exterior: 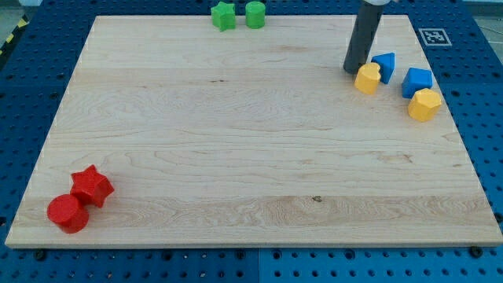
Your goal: Locate the blue cube diagonally below the bottom right side of the green circle
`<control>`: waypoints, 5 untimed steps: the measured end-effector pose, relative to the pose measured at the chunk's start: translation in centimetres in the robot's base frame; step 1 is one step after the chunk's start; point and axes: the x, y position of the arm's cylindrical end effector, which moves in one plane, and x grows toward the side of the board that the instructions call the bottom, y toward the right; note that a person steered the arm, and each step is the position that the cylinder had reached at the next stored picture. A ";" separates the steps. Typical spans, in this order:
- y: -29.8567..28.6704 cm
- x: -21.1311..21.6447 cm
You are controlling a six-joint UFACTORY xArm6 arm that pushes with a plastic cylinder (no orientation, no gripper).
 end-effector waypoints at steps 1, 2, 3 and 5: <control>1.5 3.1; 3.5 4.8; 4.3 4.8; 3.7 1.4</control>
